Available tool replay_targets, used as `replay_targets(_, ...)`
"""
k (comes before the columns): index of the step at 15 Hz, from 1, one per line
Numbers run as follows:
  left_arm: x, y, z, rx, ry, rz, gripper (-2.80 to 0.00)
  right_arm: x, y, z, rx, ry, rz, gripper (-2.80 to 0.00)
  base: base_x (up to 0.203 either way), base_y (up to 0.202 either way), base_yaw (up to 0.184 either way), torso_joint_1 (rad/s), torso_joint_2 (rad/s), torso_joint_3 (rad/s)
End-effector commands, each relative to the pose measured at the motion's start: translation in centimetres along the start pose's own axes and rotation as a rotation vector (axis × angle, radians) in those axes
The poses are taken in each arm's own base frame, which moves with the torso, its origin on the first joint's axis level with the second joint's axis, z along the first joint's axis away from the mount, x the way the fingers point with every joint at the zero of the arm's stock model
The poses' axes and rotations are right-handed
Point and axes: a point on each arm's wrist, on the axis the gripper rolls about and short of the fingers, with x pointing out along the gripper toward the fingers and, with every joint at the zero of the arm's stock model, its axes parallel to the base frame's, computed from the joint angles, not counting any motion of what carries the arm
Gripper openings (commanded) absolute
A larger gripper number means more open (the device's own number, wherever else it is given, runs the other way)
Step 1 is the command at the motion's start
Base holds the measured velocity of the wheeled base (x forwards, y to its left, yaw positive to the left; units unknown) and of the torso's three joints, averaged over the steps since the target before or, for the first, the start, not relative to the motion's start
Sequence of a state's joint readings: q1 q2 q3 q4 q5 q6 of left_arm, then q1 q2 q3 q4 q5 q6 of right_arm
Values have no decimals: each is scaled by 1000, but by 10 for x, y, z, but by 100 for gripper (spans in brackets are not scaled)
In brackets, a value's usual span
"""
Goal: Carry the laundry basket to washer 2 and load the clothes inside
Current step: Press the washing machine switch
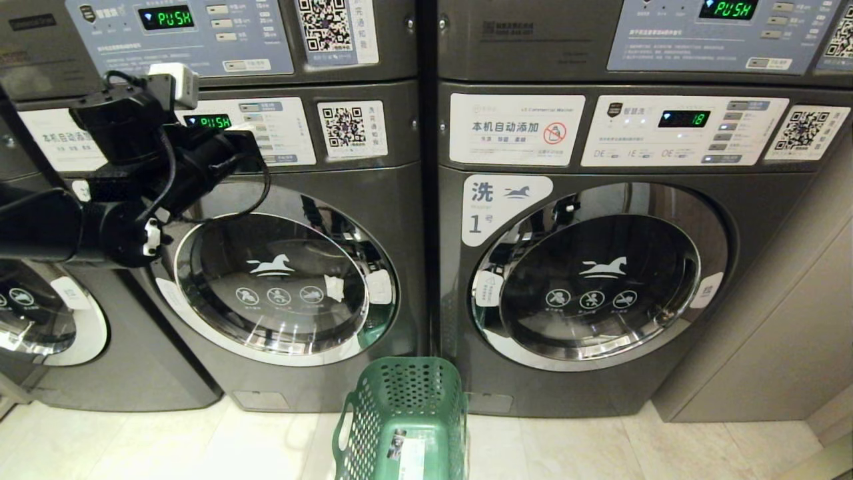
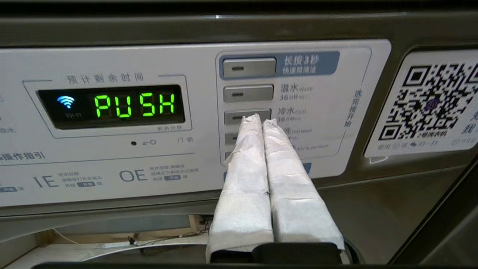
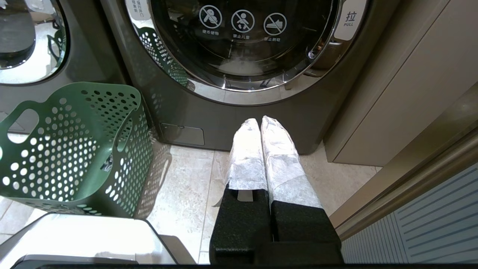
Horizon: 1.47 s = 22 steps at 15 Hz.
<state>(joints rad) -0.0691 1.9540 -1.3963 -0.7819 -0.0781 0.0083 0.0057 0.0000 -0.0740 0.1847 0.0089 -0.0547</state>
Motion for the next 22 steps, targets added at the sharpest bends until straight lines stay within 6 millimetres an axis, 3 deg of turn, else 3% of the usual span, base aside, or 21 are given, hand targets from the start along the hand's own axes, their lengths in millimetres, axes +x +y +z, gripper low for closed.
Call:
replay_targets(1,1,0,2,-3,-4,0,-280,0,0,0,-1,2,1,-280,0,0,0,0,0,0)
replay_targets(22,4,0,4,-13,38,24,-280,0,0,0,-1,3,1,-280,0,0,0,0,0,0)
